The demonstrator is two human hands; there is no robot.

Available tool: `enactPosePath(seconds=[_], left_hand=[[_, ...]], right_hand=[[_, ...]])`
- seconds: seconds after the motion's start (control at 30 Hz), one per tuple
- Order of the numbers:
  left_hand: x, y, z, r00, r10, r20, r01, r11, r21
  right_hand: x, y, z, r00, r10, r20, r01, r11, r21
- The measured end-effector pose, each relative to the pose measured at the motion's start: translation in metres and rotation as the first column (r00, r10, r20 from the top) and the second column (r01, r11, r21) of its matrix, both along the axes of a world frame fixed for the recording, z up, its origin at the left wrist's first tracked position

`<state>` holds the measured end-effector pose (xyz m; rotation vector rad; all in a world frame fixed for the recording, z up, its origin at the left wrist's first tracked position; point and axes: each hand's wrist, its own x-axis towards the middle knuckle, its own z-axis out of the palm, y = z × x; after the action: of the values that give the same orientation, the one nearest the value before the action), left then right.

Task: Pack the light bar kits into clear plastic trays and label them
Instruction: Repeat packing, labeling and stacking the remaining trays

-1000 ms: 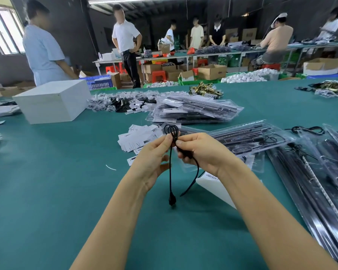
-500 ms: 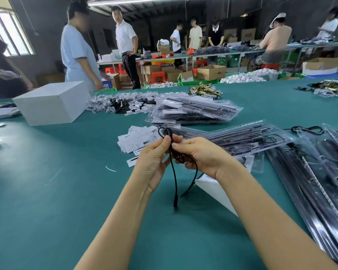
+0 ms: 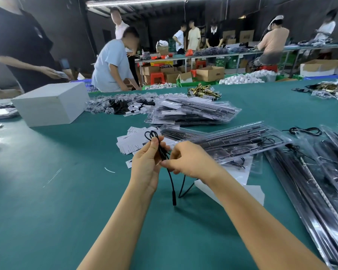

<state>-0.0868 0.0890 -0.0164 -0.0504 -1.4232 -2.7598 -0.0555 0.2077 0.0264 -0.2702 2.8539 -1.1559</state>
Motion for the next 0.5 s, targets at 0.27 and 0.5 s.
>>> enactPosePath(seconds=[0.27, 0.5], left_hand=[[-0.004, -0.004, 0.005, 0.997, -0.024, 0.077, 0.011, 0.987, 0.16], [-0.006, -0.005, 0.006, 0.986, -0.056, 0.156, 0.023, 0.978, 0.208]], right_hand=[[-0.003, 0.006, -0.003, 0.944, 0.207, 0.256, -0.101, 0.922, -0.373], [-0.012, 0.036, -0.001, 0.895, 0.269, 0.356, -0.12, 0.913, -0.39]])
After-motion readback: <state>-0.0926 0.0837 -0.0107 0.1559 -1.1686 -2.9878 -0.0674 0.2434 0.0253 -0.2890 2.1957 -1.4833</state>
